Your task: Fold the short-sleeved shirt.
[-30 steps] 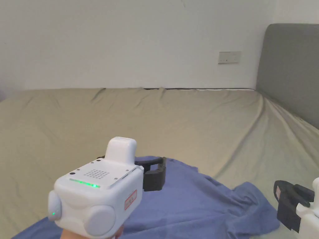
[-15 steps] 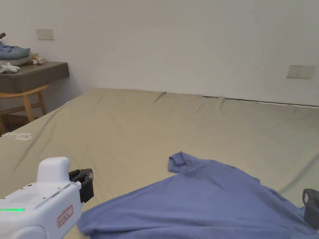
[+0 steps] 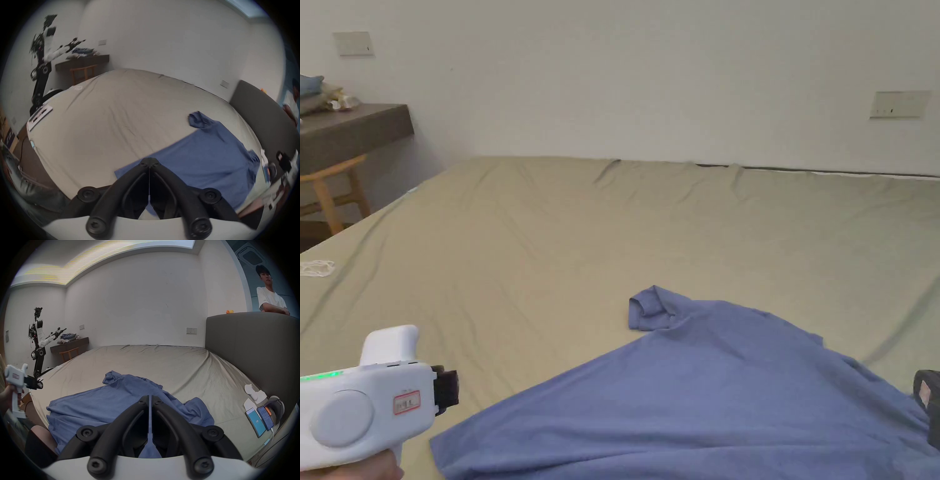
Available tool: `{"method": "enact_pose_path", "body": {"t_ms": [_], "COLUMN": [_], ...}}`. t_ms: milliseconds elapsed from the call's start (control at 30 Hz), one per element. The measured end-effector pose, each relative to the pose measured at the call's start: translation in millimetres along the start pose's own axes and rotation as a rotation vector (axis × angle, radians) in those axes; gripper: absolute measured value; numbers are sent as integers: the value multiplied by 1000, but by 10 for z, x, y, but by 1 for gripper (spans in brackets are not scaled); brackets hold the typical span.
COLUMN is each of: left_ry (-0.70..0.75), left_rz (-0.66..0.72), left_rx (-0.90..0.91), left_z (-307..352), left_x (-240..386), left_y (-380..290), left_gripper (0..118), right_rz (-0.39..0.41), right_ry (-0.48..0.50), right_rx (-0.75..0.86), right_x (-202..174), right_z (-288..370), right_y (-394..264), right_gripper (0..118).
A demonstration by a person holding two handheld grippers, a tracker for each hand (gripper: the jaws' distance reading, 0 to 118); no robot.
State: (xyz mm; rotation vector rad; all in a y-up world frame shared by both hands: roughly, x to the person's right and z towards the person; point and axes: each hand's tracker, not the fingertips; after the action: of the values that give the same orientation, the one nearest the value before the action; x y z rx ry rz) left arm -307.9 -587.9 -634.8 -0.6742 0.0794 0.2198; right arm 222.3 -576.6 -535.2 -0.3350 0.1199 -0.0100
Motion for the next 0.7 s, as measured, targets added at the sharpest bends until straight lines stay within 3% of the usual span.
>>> {"method": "enact_pose_path", "body": {"t_ms": [33, 67, 100, 133, 167, 300, 367, 433, 467, 500, 533, 667, 700], "left_ry": [25, 27, 19, 15, 4, -24, -29, 4, -1, -76, -63, -92, -105], "left_rz": [17, 20, 35, 51, 66, 61, 0, -181, -272, -286, -263, -264, -262], "left_rx": [-39, -106, -179, -254, -284, -365, -427, -365, -294, -300, -339, -161, -122], "left_z": [-195, -397, -588, -763, -824, -1050, -1094, -973, -884, -845, -819, -571, -474], "left_x": [-78, -128, -183, -238, -235, -228, -132, 104, 217, 298, 353, 418, 435], "left_y": [23, 43, 47, 22, -12, -180, -303, -461, -508, -522, -538, -472, -425], "left_gripper": [8, 37, 89, 107, 108, 108, 98, 34, 11, 7, 7, 7, 7], "right_rz": [0, -1, -4, -8, -13, -11, -12, -13, -6, -11, -19, -18, -3], "right_ry": [0, -1, 1, 0, 1, -5, -16, -31, -44, -63, -61, -97, -143], "right_rx": [0, 1, 2, 2, 0, -20, -38, -56, -67, -78, -87, -131, -176], "right_x": [-5, -2, 2, 9, 20, 82, 150, 231, 274, 322, 401, 697, 795], "right_z": [6, 10, 10, 1, -18, -129, -165, -197, -227, -256, -283, -359, -393], "right_y": [11, 19, 25, 32, 42, 64, 38, -9, -27, -51, -96, -200, -223], "right_gripper": [5, 5, 5, 5, 5, 5, 5, 5, 5, 5, 5, 5, 6]}}
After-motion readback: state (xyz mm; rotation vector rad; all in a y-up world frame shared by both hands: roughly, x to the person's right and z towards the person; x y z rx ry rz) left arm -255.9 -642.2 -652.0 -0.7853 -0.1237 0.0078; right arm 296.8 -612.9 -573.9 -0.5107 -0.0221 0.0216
